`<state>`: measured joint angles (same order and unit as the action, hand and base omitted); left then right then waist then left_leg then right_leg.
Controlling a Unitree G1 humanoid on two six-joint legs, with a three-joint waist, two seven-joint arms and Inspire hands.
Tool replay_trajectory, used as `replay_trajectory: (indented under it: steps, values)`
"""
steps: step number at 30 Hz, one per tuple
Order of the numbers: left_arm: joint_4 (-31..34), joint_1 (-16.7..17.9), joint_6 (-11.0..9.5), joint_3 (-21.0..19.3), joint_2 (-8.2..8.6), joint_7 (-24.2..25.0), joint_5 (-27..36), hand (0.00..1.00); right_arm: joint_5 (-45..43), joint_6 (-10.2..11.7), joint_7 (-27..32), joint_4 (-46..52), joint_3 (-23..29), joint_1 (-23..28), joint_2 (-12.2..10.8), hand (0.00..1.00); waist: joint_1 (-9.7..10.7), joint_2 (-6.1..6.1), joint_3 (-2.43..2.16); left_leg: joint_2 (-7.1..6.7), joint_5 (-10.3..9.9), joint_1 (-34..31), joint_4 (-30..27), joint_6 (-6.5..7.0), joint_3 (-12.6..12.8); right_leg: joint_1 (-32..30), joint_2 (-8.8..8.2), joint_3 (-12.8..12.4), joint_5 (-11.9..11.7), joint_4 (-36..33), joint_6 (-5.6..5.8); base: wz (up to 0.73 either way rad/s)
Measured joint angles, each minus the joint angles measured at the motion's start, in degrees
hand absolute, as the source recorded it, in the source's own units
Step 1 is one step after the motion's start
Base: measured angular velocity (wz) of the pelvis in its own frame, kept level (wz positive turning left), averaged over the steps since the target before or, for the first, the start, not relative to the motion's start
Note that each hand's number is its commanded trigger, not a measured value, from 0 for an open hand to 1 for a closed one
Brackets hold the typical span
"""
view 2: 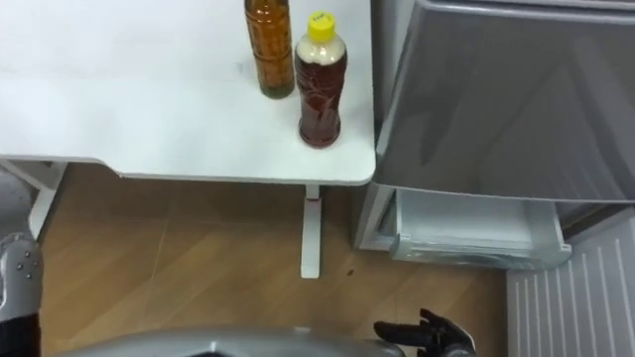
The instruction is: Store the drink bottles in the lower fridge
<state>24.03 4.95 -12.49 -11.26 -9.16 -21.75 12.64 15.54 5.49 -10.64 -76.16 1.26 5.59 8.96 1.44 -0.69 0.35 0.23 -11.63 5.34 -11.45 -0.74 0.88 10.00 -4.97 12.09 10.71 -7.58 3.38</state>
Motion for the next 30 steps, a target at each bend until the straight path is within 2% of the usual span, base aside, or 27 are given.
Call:
replay_trajectory:
  steps: [1,5,7,9,12,16,20,30]
  values:
    - [0.0,-1.02,0.34,1.2,0.0,1.66,-0.2,0.0,0.01,0.04,-0.08,0.02,0.14,-0.02,0.0,0.0,0.24,0.14,0.07,0.06,-0.01,0.2,0.08,0.02,0.47,-0.05,0.03,-0.81,0.0,-0.03,0.0,-0.14]
    - [0.0,-2.55,1.6,3.94,0.0,6.73,-2.27,0.0,-0.03,0.19,-0.13,0.1,0.79,-0.1,0.03,0.0,1.73,0.65,0.08,0.11,-0.16,0.42,0.11,0.18,0.98,-0.12,0.06,-1.38,0.0,-0.11,0.0,-0.09]
    - [0.0,-3.73,2.18,5.15,0.01,9.47,-2.27,0.0,-0.12,0.11,-0.35,0.05,1.28,-0.2,0.39,0.0,2.15,0.85,0.13,0.25,-0.16,0.92,0.41,0.18,1.78,-0.23,0.19,-2.75,-0.02,-0.22,-0.03,-0.16]
    - [0.0,-4.12,2.64,5.33,0.01,11.45,-2.27,0.0,-0.2,-0.07,-0.61,-0.02,1.39,-0.15,0.73,0.0,2.28,1.0,0.22,0.31,-0.19,1.48,0.83,0.22,2.43,-0.2,0.23,-3.62,-0.02,-0.26,-0.03,-0.21]
    - [0.18,-4.23,3.31,5.4,-0.02,14.56,-2.13,0.0,-0.42,-0.19,-0.71,0.0,2.58,-0.06,0.91,0.0,3.04,1.55,-0.03,0.3,-0.19,1.72,1.33,0.26,3.32,-0.72,0.24,-4.49,-0.01,-0.41,-0.02,-0.17]
    - [1.72,-4.23,4.94,5.96,-0.02,19.21,-2.06,0.0,-0.42,-0.59,-0.82,0.09,3.33,-0.08,0.91,0.0,3.42,1.39,-0.05,0.42,-0.18,2.34,1.87,0.26,4.35,-0.94,0.36,-5.65,-0.01,-0.44,-0.01,-0.14]
    - [1.83,-4.23,5.86,6.32,-0.02,21.62,-1.78,0.0,-0.41,-0.61,-0.77,0.13,3.36,-0.08,0.89,0.0,3.89,1.18,-0.08,0.45,-0.2,2.35,1.88,0.28,4.61,-1.06,0.36,-5.92,-0.01,-0.43,-0.01,-0.04]
    - [1.82,-4.24,8.52,11.07,-0.25,25.23,-1.52,0.0,-0.47,-1.42,0.67,-0.07,3.39,-0.59,0.91,0.0,5.58,0.77,-0.03,0.56,-0.21,2.4,1.95,0.28,4.62,-1.03,0.54,-6.62,-0.02,-0.51,-0.02,0.0]
